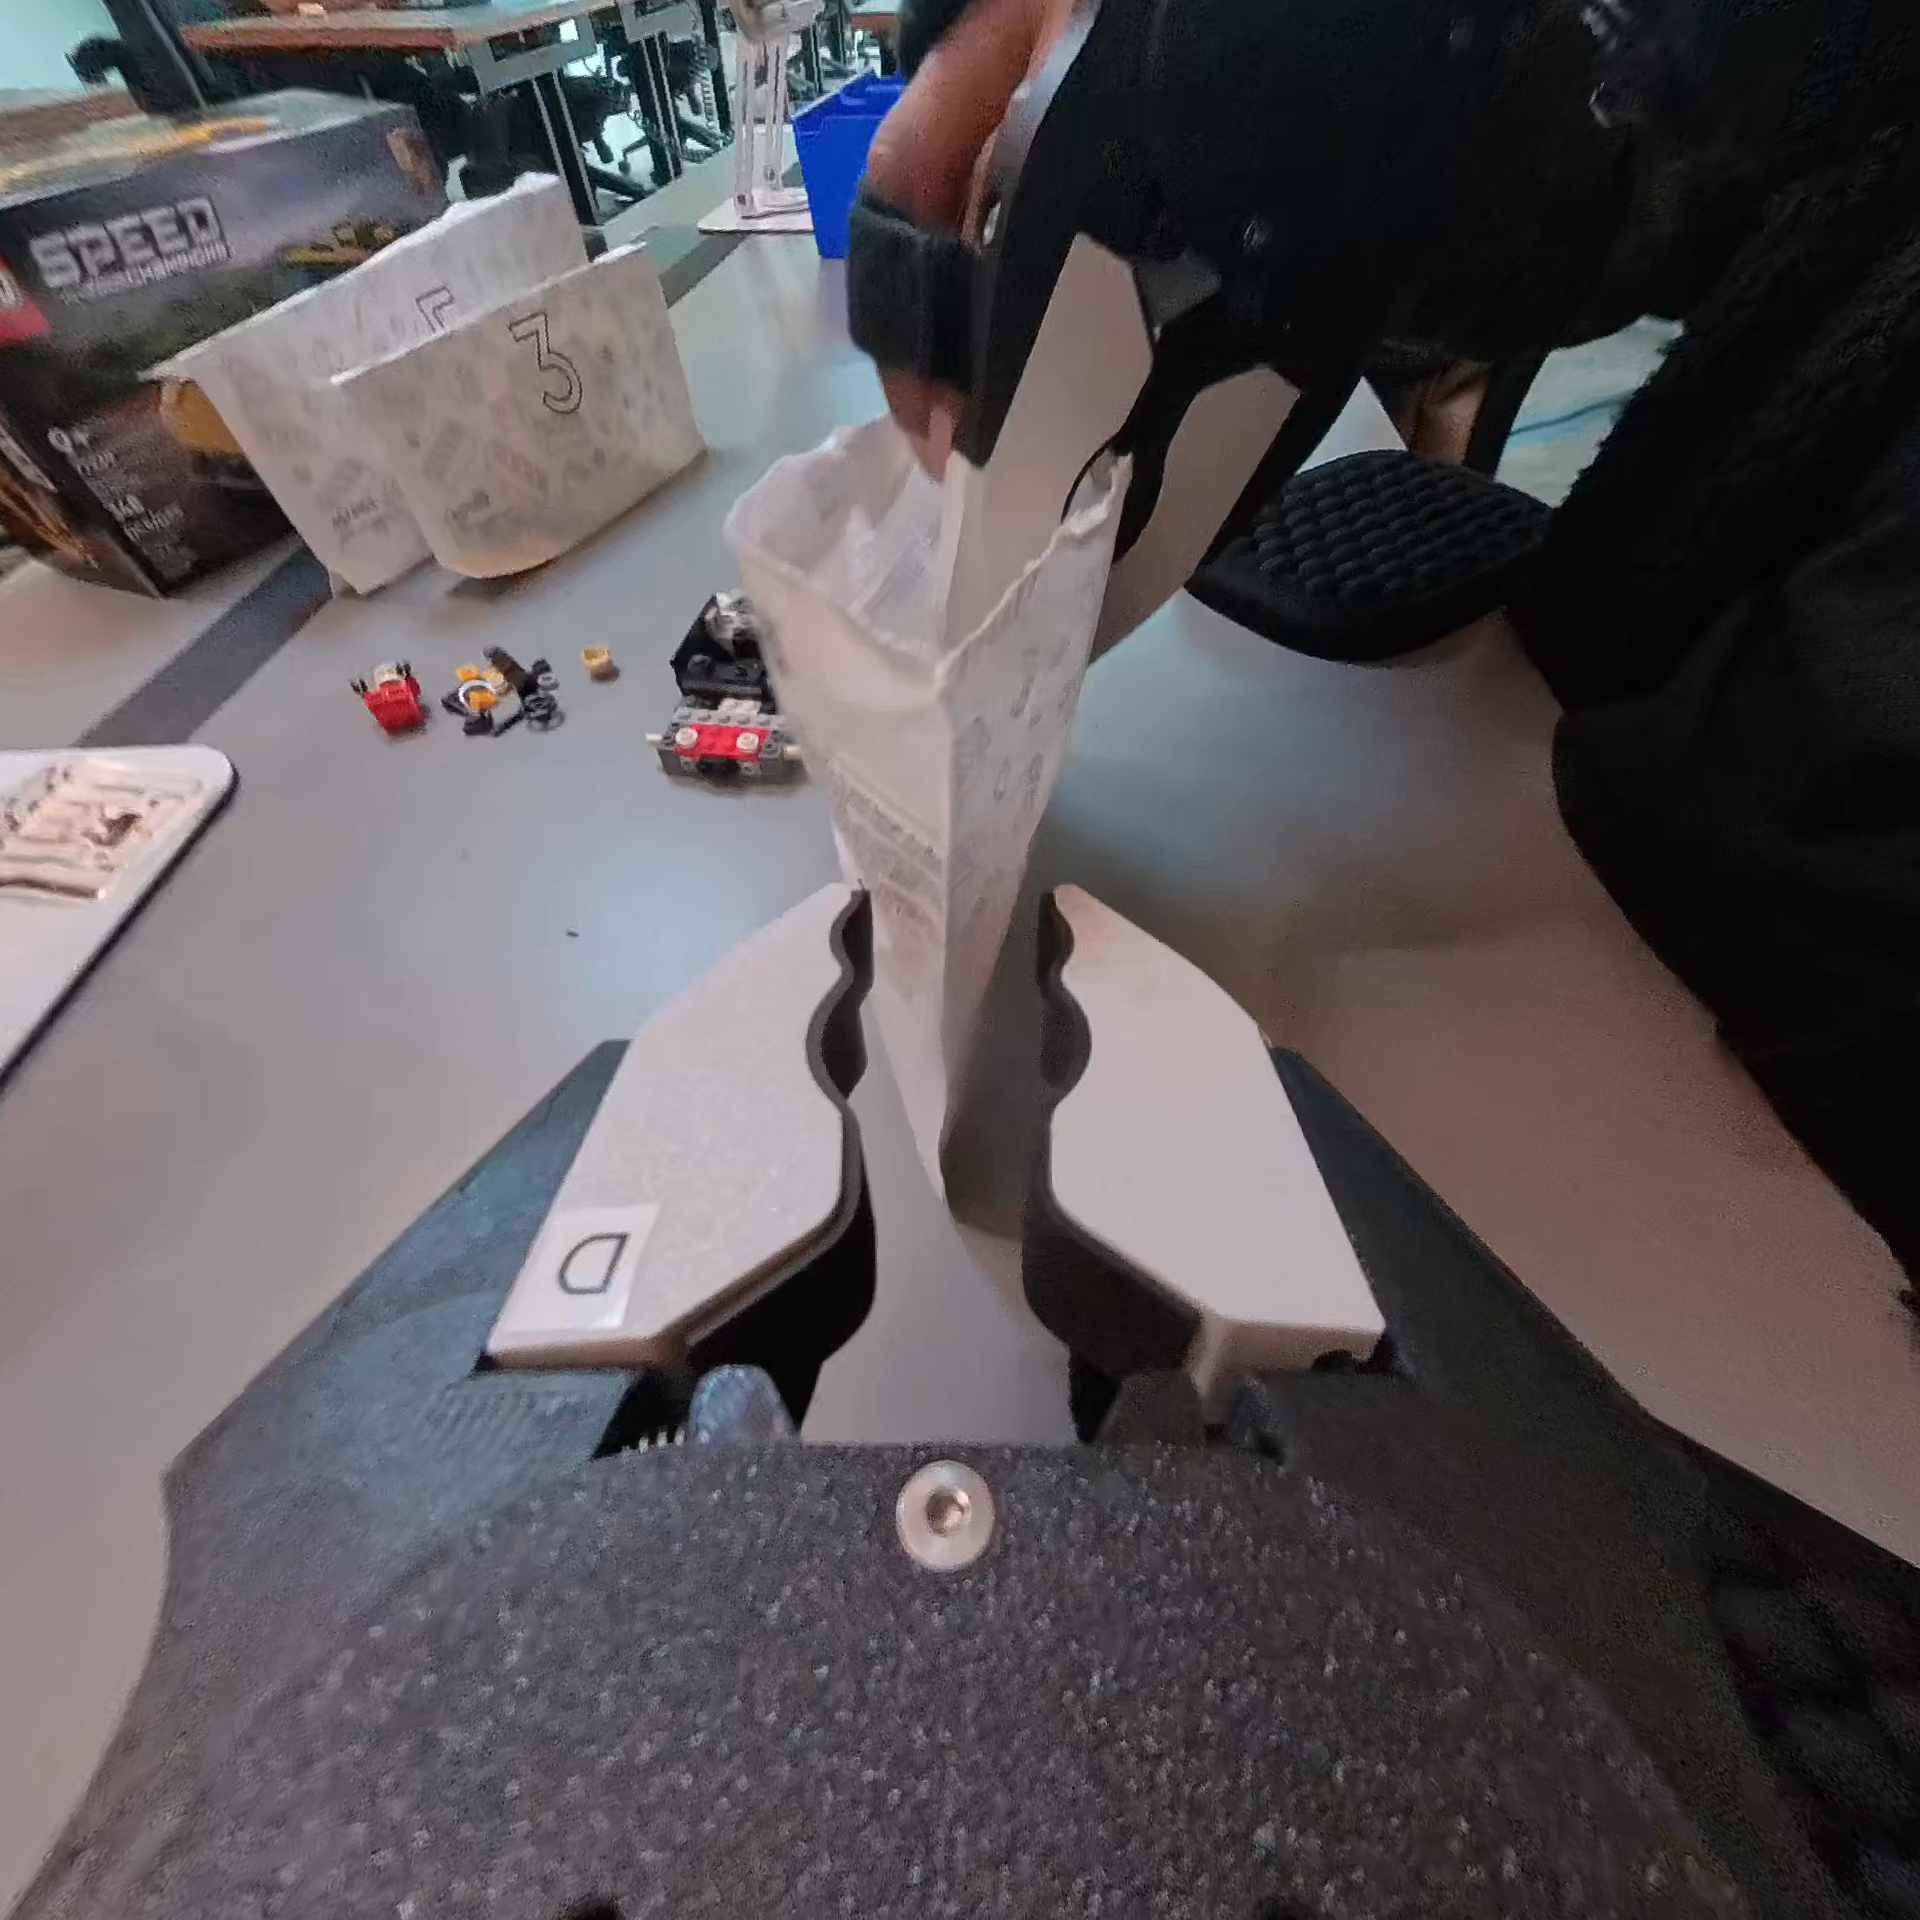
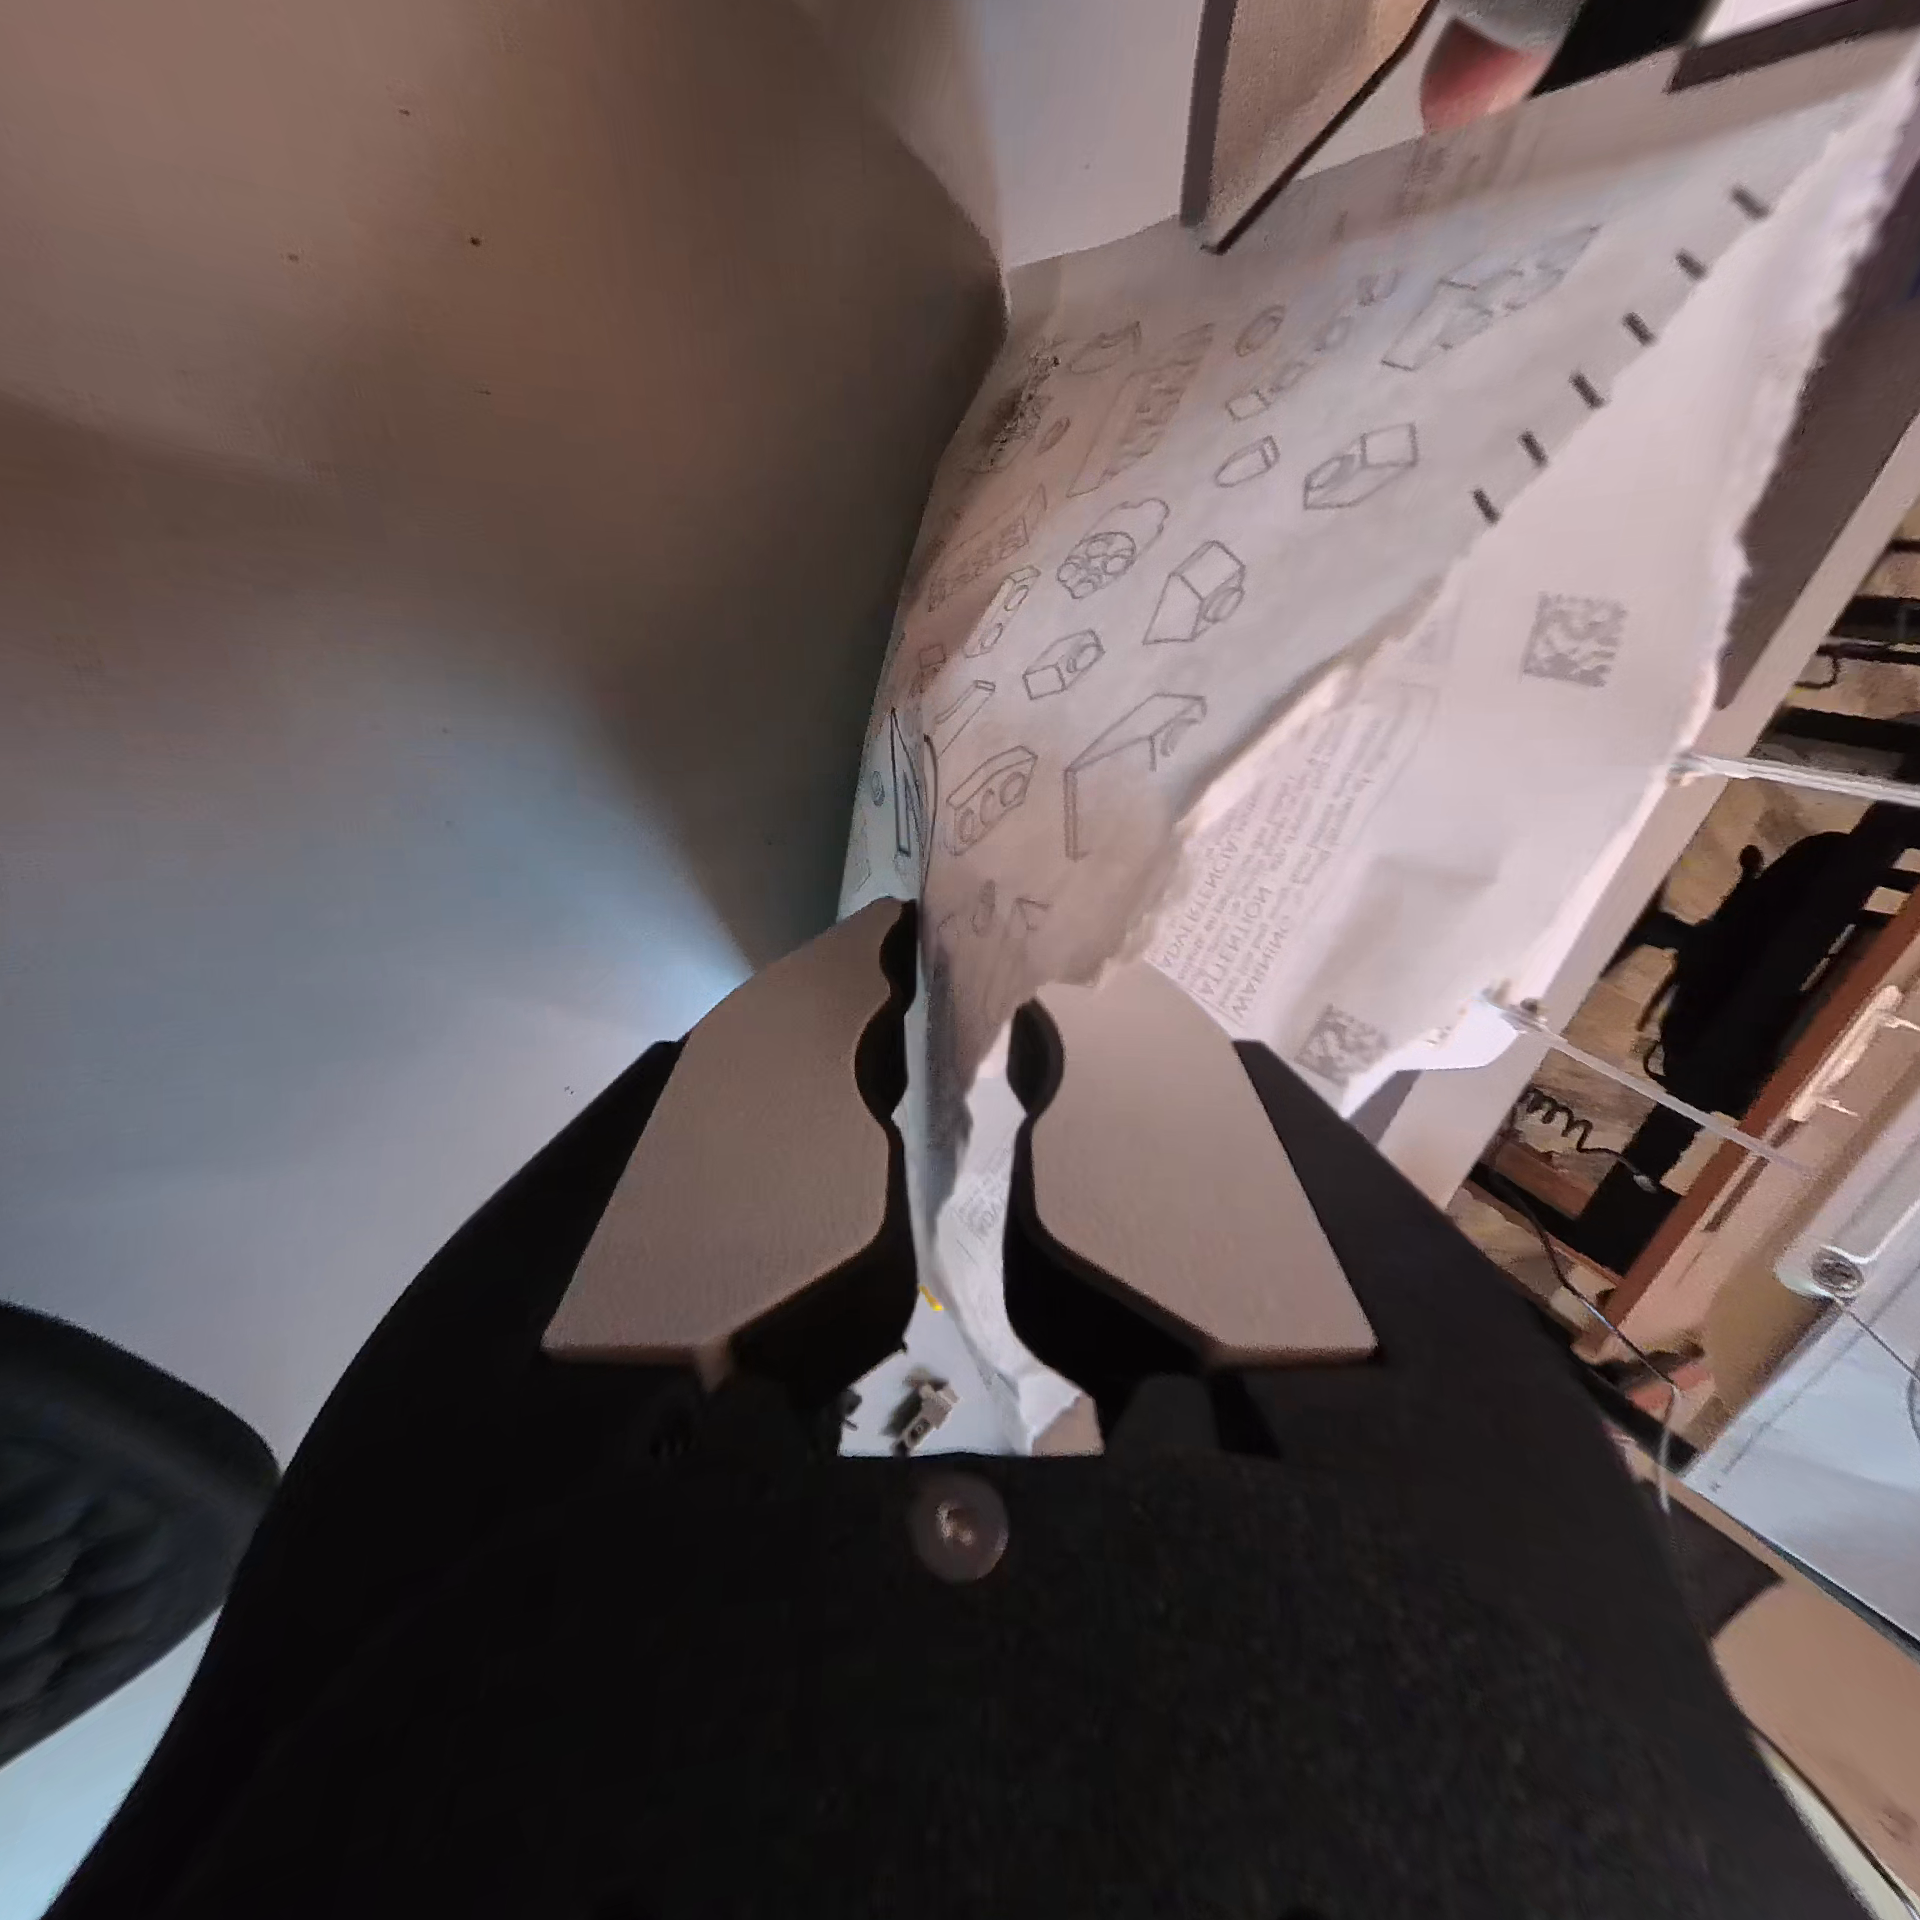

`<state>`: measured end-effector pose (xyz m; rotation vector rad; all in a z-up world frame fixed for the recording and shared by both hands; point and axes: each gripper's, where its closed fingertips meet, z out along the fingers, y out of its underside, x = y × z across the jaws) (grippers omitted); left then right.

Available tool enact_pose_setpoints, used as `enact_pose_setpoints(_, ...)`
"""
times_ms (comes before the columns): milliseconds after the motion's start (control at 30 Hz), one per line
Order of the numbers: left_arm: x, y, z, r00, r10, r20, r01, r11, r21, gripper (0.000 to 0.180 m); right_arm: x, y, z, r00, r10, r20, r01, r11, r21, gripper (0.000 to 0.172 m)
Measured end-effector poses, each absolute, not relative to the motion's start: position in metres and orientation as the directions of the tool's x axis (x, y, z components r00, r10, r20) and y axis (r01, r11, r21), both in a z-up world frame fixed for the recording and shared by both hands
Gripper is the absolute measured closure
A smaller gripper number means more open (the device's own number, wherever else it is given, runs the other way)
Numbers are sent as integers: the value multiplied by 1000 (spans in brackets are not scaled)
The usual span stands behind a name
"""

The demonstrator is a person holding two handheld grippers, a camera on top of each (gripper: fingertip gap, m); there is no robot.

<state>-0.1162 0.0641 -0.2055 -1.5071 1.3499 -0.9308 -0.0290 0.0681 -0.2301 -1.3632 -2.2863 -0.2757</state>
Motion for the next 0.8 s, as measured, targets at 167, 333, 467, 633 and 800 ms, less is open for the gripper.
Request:
enact_pose_setpoints(167, -106, 59, -208, 125, -983, -133, -392, 74, -917, 171, -30, 65, -235, -424, 753, 503, 859, 511, -41, 164)
enact_pose_setpoints(333, -111, 47, -209, 53, -984, -169, -407, 133, -904, 180, -30, 65, -231, -352, 761, 545, 856, 497, -142, 165)
enact_pose_setpoints(467, -112, 46, -209, 50, -984, -171, -405, 137, -904, 180, -26, 62, -229, -252, 797, 548, 853, 451, -263, 161)
enact_pose_setpoints(633, -114, 53, -208, 83, -988, -132, -388, 90, -917, 180, -23, 62, -190, -37, 829, 558, 751, 392, -532, 132)
enact_pose_setpoints(800, -119, 58, -208, 104, -990, -90, -369, 46, -928, 180, 10, 68, -186, 102, 945, 312, 602, 191, -775, 105)
